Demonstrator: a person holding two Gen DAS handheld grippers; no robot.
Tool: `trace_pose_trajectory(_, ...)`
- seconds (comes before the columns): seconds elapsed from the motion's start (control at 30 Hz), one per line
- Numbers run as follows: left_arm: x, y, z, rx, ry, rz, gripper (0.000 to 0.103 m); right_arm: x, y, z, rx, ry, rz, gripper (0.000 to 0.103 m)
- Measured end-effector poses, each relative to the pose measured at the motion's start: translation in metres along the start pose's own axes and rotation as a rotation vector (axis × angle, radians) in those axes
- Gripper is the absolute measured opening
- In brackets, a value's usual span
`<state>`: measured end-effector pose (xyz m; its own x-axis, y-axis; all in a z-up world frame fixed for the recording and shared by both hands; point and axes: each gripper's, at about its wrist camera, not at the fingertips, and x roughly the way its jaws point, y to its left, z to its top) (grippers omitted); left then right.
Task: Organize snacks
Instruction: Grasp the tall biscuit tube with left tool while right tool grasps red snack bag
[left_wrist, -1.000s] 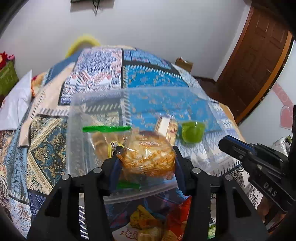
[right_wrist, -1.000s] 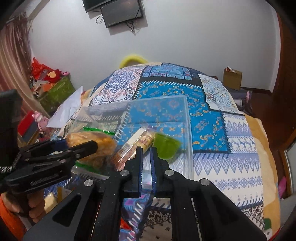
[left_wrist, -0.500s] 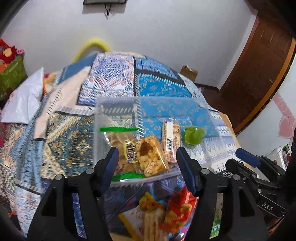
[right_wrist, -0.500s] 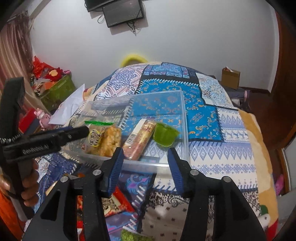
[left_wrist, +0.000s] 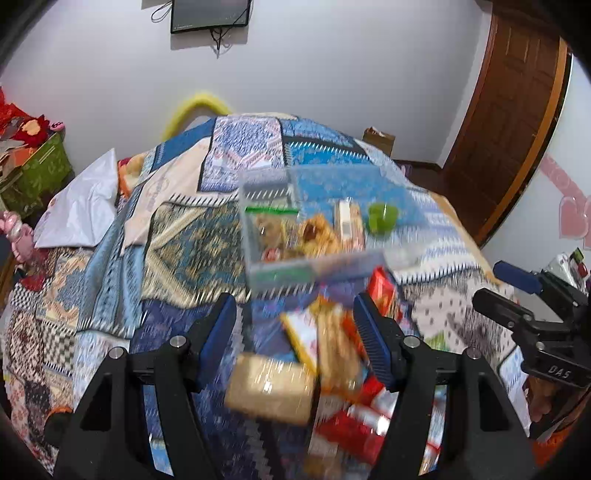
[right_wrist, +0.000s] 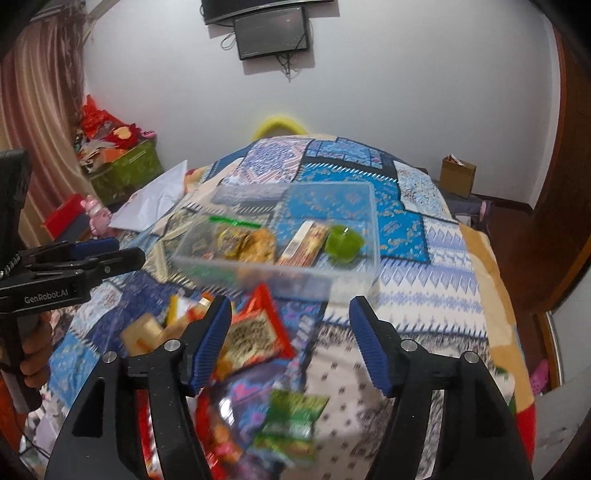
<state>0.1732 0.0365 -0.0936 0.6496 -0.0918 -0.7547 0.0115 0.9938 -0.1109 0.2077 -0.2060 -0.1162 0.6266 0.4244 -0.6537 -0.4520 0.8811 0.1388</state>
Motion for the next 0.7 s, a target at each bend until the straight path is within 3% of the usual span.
trace_pose_trajectory(0.27,-0.022,0.009,-0.051,0.013,0.040,0.027,0.065,-0.003,0.036,-0.034,-0.018,0.061,0.075,0.073)
trace_pose_trajectory(0.7,-0.025,0.017,-0.116,0.019,0.123,0.026,0.065,0.038,0.081,-0.085,-0.073,0.239,0.130,0.076)
